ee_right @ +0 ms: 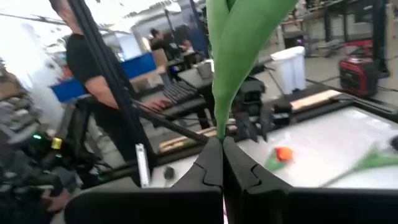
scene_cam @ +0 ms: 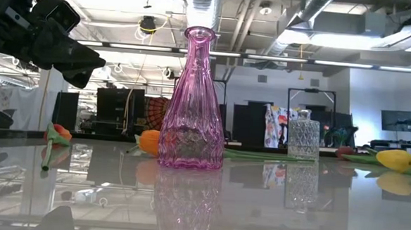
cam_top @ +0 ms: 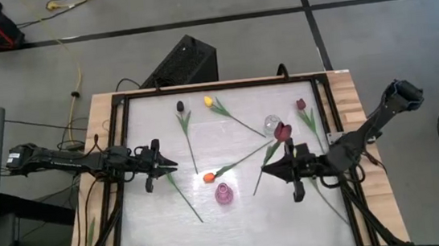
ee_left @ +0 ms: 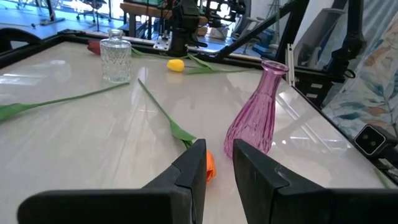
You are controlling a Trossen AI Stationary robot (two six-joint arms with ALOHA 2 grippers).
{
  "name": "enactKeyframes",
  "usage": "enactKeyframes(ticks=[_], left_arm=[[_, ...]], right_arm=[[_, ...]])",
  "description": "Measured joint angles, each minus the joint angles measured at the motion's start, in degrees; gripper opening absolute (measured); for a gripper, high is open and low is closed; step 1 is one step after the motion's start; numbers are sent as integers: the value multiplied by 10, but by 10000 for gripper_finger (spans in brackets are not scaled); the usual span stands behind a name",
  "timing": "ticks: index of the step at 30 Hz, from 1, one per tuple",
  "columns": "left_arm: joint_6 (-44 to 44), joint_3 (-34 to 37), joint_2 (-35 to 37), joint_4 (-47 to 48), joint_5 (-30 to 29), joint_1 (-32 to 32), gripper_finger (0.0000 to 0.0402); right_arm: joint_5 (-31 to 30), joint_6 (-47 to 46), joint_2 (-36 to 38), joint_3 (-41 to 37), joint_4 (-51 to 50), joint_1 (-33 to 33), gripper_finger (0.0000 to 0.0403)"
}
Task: Sort flowers into vase by color
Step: Put the bottom red flower into the violet vase
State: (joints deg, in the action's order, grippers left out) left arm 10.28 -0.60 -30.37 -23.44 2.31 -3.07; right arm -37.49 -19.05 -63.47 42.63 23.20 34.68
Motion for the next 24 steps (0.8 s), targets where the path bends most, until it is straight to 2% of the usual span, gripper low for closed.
enactKeyframes(ticks=[10, 13, 20, 24], left_arm=[[0, 0, 0, 0, -9, 0, 67], [-1, 0, 0, 0, -15, 0, 67], [-2, 0, 0, 0, -17, 0, 67], [-2, 0, 0, 3, -17, 0, 67]], right_arm=[[75, -4, -70, 0, 100, -38, 16], [77, -4, -98, 16, 122, -45, 16], [77, 34, -184, 103, 105, -87, 16], [77, 41, -211, 158, 27, -104, 16]])
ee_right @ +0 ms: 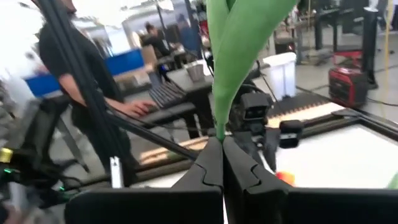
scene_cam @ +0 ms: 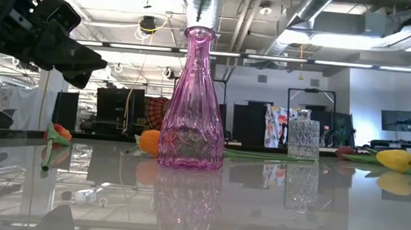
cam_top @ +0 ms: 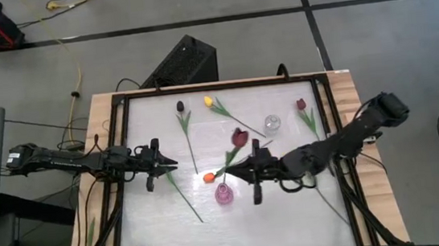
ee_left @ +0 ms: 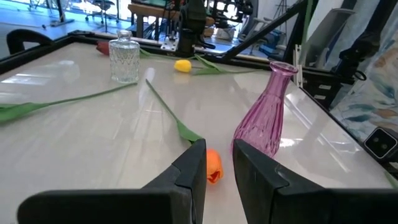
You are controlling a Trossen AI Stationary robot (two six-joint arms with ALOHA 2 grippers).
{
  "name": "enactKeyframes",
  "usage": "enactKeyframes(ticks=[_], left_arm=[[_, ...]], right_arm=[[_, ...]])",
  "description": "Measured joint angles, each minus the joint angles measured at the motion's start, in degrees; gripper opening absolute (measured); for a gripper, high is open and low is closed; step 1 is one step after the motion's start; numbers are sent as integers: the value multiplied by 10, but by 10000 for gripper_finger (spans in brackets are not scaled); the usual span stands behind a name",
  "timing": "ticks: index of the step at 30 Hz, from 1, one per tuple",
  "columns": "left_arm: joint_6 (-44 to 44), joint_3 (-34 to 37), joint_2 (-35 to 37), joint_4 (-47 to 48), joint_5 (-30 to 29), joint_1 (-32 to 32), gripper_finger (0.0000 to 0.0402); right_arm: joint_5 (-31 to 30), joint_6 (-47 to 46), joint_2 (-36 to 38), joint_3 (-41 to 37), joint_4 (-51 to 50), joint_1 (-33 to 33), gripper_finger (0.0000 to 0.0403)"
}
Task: Sort flowers into vase by color
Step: Put the bottom red flower into the violet vase
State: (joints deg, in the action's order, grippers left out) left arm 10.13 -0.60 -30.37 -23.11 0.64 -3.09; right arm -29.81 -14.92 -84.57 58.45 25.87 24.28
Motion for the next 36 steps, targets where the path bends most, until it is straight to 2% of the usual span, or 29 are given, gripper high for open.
enactKeyframes(ticks=[5, 15, 19, 29, 36], left_arm=[[0, 0, 0, 7, 0, 0, 67], [-4, 0, 0, 11, 0, 0, 67], [-4, 0, 0, 11, 0, 0, 67], [-3, 0, -1, 12, 0, 0, 67], [-1, 0, -1, 15, 0, 0, 67]], right_arm=[[1, 2, -11, 34, -59, -9, 16], [0, 4, -11, 35, -79, -9, 17], [-1, 0, -14, 20, -76, -11, 31], [0, -16, -97, 27, -67, -19, 43], [28, -48, -70, 62, -191, -14, 72]])
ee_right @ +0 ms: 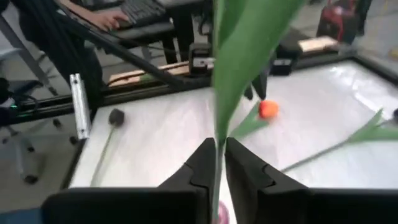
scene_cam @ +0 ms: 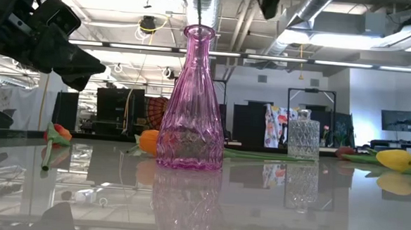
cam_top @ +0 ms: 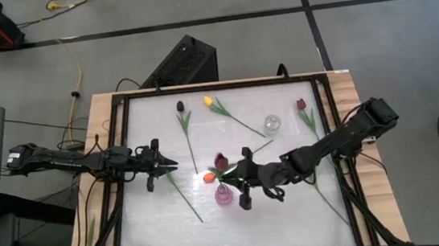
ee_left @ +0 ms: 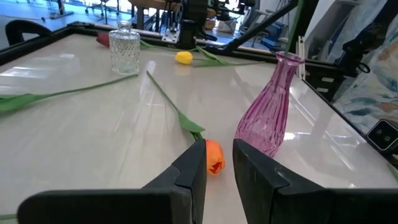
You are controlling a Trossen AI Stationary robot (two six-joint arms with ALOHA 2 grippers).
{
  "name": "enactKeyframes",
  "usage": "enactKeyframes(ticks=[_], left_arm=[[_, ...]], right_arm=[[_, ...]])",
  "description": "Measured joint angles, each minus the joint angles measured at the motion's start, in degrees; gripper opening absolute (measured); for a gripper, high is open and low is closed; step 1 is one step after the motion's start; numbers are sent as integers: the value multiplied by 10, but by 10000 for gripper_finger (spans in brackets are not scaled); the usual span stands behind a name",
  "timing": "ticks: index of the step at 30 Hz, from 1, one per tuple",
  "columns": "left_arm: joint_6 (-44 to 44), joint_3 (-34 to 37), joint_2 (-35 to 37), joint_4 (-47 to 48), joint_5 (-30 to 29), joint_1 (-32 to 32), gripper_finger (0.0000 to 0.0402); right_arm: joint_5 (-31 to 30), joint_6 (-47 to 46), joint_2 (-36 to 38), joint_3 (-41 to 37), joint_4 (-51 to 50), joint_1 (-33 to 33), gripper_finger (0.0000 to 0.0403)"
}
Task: Sort flowers into vase by color
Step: Put the bottom red flower into the violet vase, then put the top black flower into the violet vase
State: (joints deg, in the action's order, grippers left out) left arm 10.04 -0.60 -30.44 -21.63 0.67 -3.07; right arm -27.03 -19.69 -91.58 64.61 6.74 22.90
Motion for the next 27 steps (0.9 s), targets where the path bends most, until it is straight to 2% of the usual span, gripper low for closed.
enactKeyframes(ticks=[6, 9, 13, 18, 24, 27], left_arm=[[-6, 0, 0, 4, 0, 0, 67], [-8, 0, 0, 8, 0, 0, 67], [-8, 0, 0, 15, -7, 0, 67], [-7, 0, 0, 15, -25, 0, 67], [11, 0, 0, 15, -34, 0, 67], [102, -1, -6, 15, -102, 0, 67]], right_arm=[[19, -86, 32, 43, -173, 7, 138], [81, -122, 40, 60, -247, 7, 169], [175, -177, 48, 64, -291, 7, 193], [231, -245, 48, 64, -346, 16, 199], [230, -260, 48, 64, -441, 40, 189], [207, -269, 48, 64, -468, 51, 182]])
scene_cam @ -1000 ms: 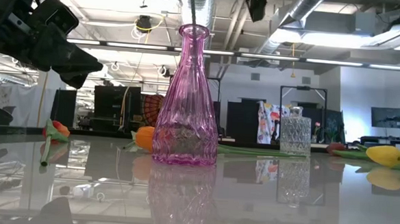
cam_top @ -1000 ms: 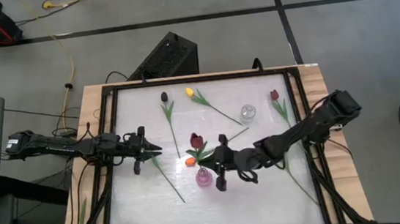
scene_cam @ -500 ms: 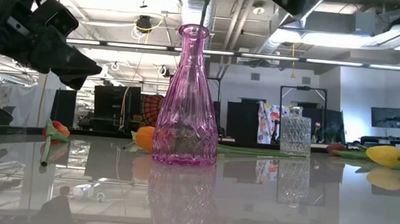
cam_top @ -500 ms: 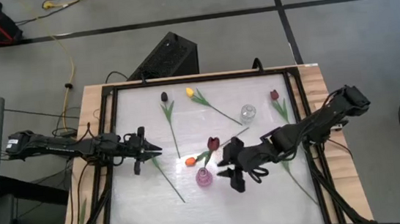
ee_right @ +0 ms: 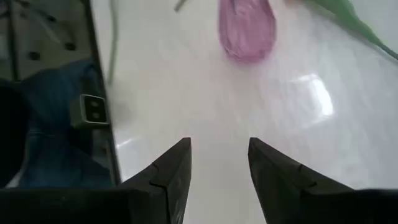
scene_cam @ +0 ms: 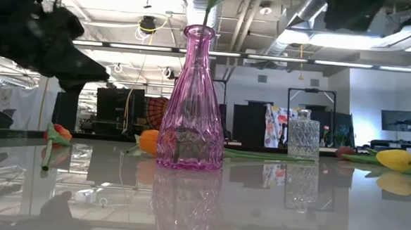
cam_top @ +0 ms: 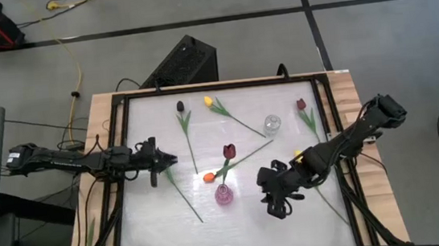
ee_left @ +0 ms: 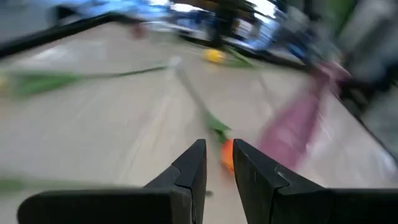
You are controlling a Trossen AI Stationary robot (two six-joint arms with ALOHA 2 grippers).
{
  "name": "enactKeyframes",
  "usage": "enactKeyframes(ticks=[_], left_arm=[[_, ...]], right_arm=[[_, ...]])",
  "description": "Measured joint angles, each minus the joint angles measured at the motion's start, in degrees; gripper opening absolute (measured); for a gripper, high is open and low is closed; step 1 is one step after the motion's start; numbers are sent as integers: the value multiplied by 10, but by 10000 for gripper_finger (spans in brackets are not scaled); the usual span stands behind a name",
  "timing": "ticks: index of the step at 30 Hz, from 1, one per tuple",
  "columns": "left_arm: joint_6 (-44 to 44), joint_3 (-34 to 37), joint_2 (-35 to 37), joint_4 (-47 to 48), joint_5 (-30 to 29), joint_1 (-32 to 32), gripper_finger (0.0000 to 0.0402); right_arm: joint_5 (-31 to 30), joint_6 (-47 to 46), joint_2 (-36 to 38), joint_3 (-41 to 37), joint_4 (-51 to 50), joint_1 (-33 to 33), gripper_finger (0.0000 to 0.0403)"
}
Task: Sort flowers into vase by color
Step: Put the top black flower into the violet vase
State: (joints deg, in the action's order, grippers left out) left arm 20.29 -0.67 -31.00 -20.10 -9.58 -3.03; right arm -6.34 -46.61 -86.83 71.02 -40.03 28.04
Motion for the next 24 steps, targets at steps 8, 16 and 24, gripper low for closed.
enactKeyframes(ticks=[8, 16, 24], left_arm=[[104, -81, -84, 61, -48, 32, 49], [134, -173, -211, 122, -43, 66, 43], [168, -227, -312, 115, -47, 84, 49]], right_arm=[[-14, 33, 0, 0, -8, 5, 173], [-45, 100, 0, 0, -17, 8, 173], [-86, 198, 0, -3, -43, 29, 173]])
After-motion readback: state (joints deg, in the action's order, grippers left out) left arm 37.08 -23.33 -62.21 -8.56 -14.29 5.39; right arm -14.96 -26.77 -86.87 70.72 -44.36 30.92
